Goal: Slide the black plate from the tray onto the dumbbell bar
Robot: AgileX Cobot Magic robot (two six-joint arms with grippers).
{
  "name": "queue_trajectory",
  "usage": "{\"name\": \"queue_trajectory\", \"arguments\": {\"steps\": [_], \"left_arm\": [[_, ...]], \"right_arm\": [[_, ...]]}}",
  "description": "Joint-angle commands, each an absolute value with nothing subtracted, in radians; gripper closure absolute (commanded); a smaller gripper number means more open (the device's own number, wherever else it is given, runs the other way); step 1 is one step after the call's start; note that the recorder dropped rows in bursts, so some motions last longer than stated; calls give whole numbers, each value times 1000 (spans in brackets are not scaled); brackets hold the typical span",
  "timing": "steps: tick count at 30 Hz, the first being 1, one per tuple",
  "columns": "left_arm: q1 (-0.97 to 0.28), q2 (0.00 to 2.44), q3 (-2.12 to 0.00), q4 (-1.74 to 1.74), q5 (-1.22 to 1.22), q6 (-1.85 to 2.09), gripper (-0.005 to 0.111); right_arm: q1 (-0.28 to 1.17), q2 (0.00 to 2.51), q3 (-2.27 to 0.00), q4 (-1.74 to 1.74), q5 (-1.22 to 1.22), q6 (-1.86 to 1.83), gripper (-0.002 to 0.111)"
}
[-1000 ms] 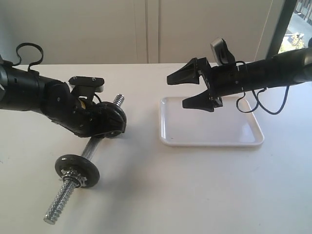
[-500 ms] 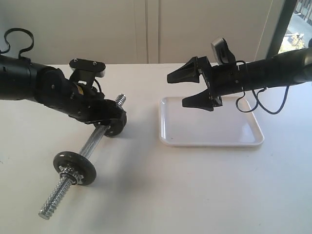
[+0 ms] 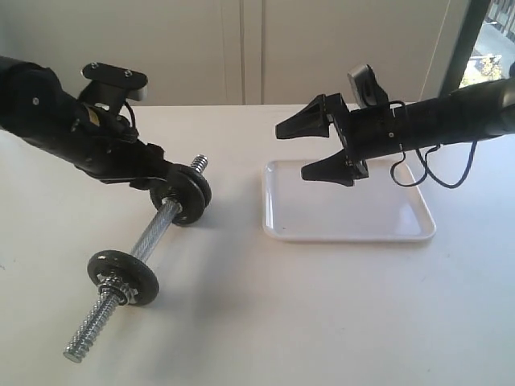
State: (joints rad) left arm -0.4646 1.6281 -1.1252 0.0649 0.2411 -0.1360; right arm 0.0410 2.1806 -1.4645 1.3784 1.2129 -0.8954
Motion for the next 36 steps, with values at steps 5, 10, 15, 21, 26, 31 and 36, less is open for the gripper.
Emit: {"name": "queue_trajectory", "arguments": {"steps": [5, 10, 15, 21, 26, 31, 36], "left_arm": [[-459, 1408, -1129, 143, 451, -135, 81], [-459, 1258, -1127, 167, 544, -188, 107], [-459, 1098, -1055, 322, 549, -393, 107], [-459, 954, -951, 383, 543, -446, 107], [-459, 925, -944, 381, 568, -446, 107], [-459, 923, -944, 381, 568, -446, 107], [-459, 924, -944, 381, 570, -446, 107]], "right_arm": [[38, 1988, -1406, 1330, 1221, -917, 46], [38, 1764, -1327, 1330, 1221, -1036, 108], [38, 1507, -1214, 1260, 1081, -1033, 108], [38, 1259, -1083, 1133, 854, -955, 108], [38, 1133, -1022, 1128, 789, -955, 108], [38, 1094, -1022, 1123, 812, -955, 108], [38, 1090, -1022, 1123, 812, -955, 108]]}}
